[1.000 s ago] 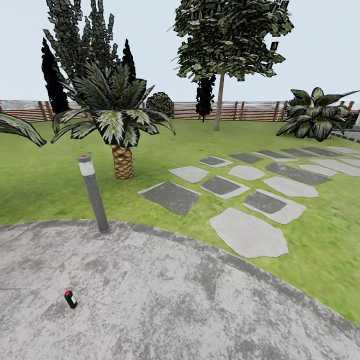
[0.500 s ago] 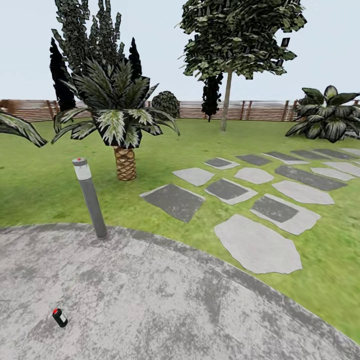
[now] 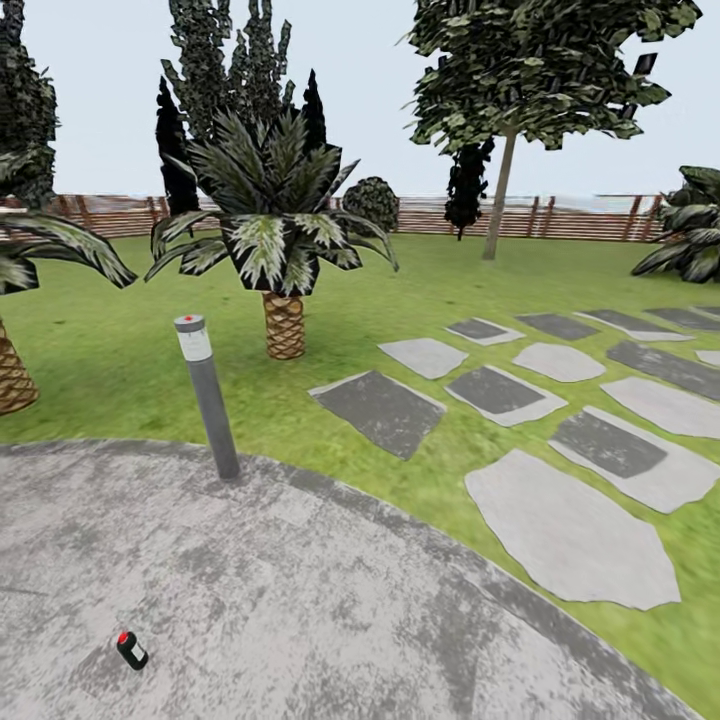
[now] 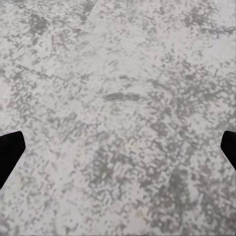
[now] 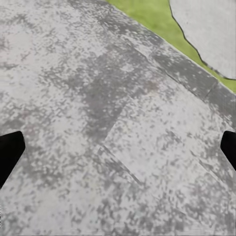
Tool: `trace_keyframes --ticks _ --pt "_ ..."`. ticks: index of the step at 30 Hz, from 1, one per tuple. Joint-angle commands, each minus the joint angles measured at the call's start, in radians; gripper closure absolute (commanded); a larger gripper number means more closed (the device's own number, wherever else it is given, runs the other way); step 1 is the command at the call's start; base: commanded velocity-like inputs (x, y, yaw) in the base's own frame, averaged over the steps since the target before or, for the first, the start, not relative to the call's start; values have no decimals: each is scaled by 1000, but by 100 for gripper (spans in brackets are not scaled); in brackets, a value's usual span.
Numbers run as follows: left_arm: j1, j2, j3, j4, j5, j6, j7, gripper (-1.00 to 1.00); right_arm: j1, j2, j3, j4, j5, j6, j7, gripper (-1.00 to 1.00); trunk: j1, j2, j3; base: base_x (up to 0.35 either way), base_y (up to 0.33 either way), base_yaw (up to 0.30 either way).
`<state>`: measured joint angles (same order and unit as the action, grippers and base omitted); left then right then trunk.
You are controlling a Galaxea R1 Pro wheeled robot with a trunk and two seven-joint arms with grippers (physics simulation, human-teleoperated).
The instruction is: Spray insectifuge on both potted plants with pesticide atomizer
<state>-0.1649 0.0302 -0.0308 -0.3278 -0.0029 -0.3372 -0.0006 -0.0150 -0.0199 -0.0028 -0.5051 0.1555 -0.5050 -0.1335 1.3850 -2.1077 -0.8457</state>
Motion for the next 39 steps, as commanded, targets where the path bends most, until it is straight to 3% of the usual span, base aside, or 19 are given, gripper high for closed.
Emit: trace_keyframes --ticks 1,16,27,39 --pt "-1 0 -3 1 0 -3 0 -100 0 0 0 0 10 -1 -8 -100 0 0 -2 280 -1 232" --pt "-1 0 -1 1 0 -3 2 -100 0 0 0 0 11 -1 -8 -100 0 0 -14 69 45 230" --pt "-1 0 -2 1 -1 -4 0 -100 0 0 0 -1 10 -1 -8 -100 0 0 -15 210 222 29" --pt "-1 -3 -3 1 -2 -3 2 -100 0 0 0 -1 10 -1 -8 -100 0 0 -17 158 -75 43"
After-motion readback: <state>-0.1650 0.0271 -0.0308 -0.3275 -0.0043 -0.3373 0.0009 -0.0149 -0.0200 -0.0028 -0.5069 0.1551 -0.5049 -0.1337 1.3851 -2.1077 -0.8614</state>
